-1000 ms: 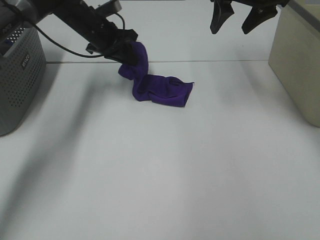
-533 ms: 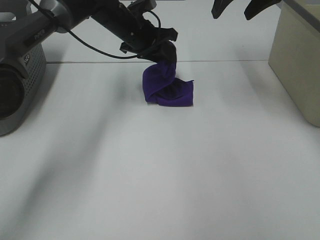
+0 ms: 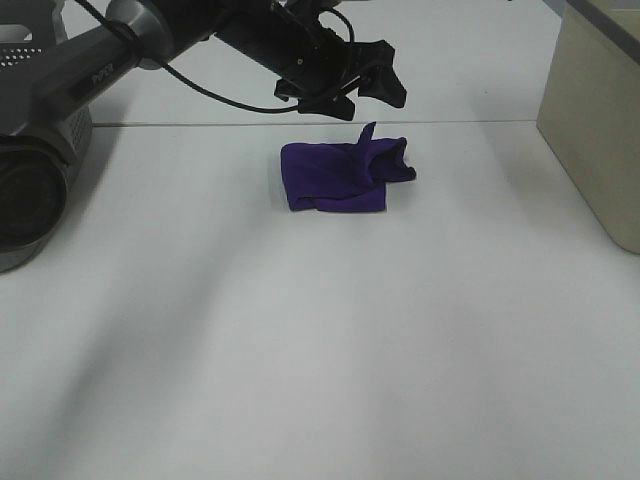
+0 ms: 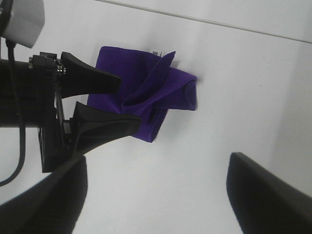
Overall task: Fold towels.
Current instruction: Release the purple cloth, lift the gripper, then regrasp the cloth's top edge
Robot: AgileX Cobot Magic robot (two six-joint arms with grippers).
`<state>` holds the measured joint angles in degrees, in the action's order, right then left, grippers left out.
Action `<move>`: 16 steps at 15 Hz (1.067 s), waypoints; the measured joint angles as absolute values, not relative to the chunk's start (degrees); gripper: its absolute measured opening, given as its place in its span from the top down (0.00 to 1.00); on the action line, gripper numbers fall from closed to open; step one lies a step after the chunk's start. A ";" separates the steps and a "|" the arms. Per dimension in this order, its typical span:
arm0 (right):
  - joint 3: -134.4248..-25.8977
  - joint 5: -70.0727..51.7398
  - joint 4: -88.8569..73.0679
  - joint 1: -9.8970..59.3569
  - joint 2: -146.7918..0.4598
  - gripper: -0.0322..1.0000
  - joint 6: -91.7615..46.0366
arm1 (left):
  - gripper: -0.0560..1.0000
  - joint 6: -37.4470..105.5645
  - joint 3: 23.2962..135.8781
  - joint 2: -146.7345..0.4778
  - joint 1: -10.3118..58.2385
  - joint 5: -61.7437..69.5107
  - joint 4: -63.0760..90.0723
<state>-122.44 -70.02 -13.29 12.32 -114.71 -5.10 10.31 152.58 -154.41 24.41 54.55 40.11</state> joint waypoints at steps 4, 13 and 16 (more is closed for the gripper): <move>-122.44 -70.02 -13.29 12.32 -114.08 0.22 -5.10 | 0.26 7.51 153.32 -154.41 22.75 60.45 34.03; -122.44 -70.02 -13.81 12.32 -114.08 0.22 -5.10 | 0.26 7.16 153.32 -162.03 24.92 49.10 45.15; -122.44 -70.02 -14.27 12.32 -114.08 0.22 -5.10 | 0.27 13.52 153.32 -163.46 28.99 41.65 53.51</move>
